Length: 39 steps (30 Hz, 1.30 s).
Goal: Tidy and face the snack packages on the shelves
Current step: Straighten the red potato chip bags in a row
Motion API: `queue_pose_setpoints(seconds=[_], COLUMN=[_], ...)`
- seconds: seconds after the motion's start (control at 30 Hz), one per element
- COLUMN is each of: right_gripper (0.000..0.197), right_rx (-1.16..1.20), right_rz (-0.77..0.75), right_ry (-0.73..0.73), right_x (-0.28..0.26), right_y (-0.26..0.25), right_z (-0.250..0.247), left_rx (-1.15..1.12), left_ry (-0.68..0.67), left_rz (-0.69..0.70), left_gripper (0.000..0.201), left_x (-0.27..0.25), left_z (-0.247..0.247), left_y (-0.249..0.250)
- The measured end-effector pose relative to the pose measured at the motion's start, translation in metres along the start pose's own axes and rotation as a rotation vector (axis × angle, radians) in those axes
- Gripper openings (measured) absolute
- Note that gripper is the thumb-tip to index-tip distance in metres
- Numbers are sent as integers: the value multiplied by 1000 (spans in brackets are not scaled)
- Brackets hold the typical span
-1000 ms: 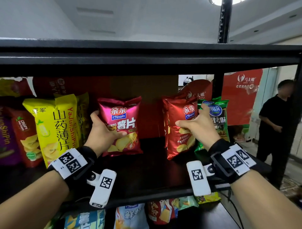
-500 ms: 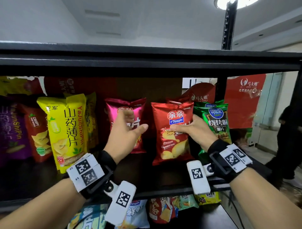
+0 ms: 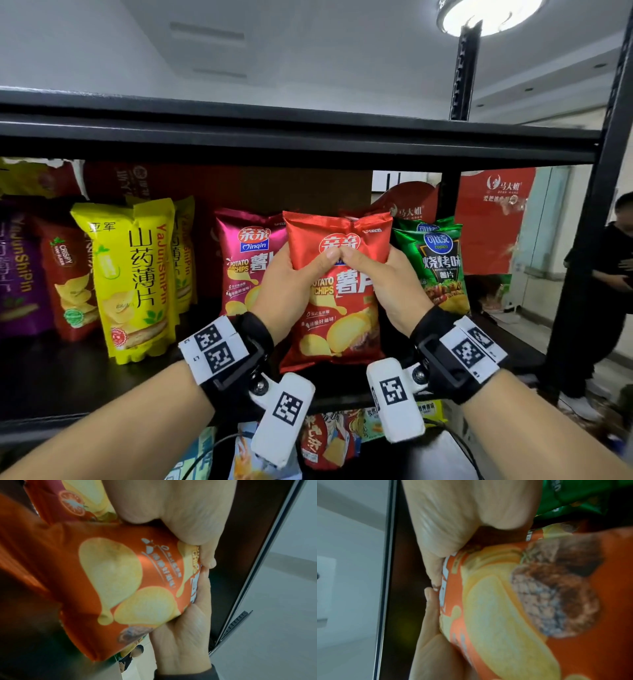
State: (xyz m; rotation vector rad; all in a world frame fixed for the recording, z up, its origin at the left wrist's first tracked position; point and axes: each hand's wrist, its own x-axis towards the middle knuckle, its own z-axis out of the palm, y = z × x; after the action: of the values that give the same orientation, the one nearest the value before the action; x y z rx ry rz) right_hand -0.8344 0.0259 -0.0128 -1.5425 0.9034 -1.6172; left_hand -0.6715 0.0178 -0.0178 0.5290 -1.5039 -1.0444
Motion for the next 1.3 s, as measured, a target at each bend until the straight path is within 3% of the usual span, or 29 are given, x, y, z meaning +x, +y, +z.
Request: queue_pose_setpoints(seconds=[0.13, 0.23, 0.3, 0.4, 0.47, 0.53, 0.6, 0.67, 0.7, 0.77, 0.87, 1.1, 1.2, 1.3], right_gripper=[23, 27, 29, 50, 58, 50, 43, 41, 36, 25, 26, 35, 51, 53], right_rx=[-17, 26, 44, 53, 49, 43, 53, 84, 101, 135, 179, 301, 327, 367], right_rz=[-61, 18, 58, 102, 134, 149, 193, 260, 279, 295, 353, 605, 653, 663], right_ry=[78, 102, 52, -100, -182, -182, -150, -145, -154, -169, -188, -263, -199, -225], right_x=[-2, -2, -6, -16, -22, -22, -18, -15, -14, -11, -9, -25, -26, -27], right_y=[-10, -21, -28, -32, -36, -42, -52, -61, -65, -71, -73, -70, -68, -69], right_z=[3, 3, 5, 5, 4, 0, -6, -12, -15, -20, -22, -10, -10, -14], left_rx=[-33, 63, 72, -29, -32, 50, 200, 345, 421, 596, 753, 462, 338, 324], left_ry=[-144, -209, -171, -71, -92, -137, -88, -31, -59, -257, -477, -398, -344, -286], left_rz=[-74, -105, -90, -98, -116, -105, -55, 91, 202, 453, 665, 656, 614, 621], left_gripper=[67, 87, 85, 82, 83, 67, 41, 23, 40, 69, 73, 46, 32, 26], left_x=[-4, -11, -13, -6, -2, -4, -6, -8, -9, -12, -16, -15, -12, -9], left_z=[-7, -13, -13, -14, -15, -17, -20, -30, -36, -46, -41, -16, -12, -6], left_y=[-7, -12, -11, 1, 12, 20, 27, 33, 37, 45, 53, 59, 60, 61])
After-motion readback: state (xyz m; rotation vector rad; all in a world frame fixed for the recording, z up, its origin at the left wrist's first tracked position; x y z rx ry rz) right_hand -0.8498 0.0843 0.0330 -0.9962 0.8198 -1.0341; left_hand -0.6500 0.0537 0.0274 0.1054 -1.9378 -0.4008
